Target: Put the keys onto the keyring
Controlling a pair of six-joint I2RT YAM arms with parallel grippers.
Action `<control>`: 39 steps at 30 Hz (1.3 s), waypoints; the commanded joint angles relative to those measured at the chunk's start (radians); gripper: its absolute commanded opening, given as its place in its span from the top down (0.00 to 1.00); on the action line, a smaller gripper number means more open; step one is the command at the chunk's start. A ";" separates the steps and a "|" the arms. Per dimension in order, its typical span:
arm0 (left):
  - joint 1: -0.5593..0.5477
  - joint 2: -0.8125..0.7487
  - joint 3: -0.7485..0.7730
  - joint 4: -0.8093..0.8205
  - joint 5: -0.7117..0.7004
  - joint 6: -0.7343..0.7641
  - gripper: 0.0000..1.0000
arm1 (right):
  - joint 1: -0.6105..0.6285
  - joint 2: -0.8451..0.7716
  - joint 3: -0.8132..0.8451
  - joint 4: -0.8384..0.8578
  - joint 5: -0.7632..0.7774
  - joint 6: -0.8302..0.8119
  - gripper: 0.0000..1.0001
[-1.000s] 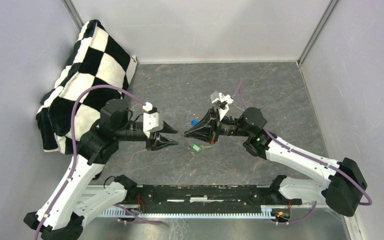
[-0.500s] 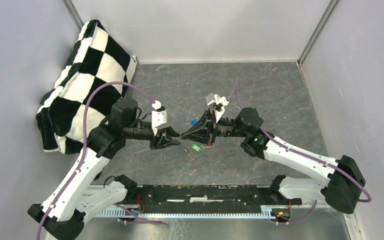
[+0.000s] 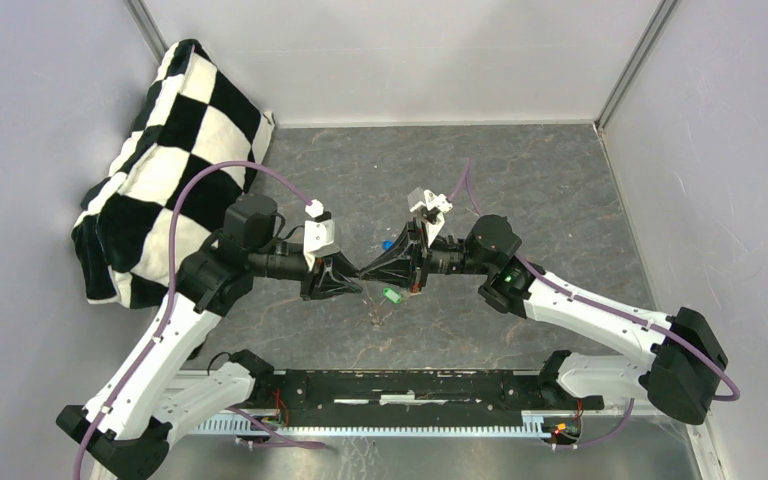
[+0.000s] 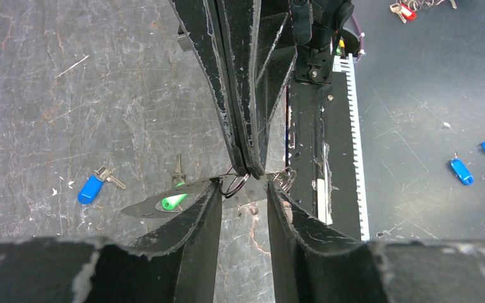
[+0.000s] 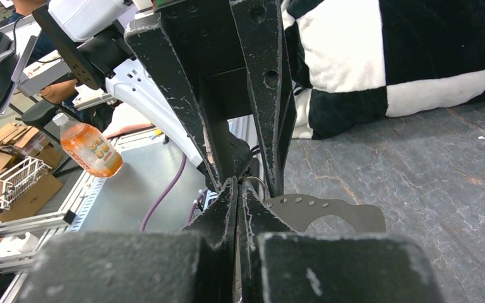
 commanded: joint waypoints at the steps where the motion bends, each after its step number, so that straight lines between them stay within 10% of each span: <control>1: -0.005 -0.008 0.046 -0.019 0.012 0.013 0.61 | 0.009 -0.003 0.050 0.057 -0.019 0.001 1.00; 17: -0.005 -0.009 0.063 -0.051 0.012 0.095 0.73 | 0.013 0.049 0.084 0.031 -0.027 0.013 1.00; 25: -0.005 -0.010 0.060 -0.050 -0.006 0.116 0.98 | 0.014 0.040 0.087 0.016 -0.030 0.008 1.00; 32: -0.005 -0.062 0.040 -0.055 -0.004 0.229 0.98 | 0.010 -0.026 0.105 -0.120 -0.001 -0.118 0.51; 39: -0.005 -0.122 0.008 -0.083 0.034 0.454 0.98 | 0.008 -0.149 0.057 -0.255 0.046 -0.386 0.41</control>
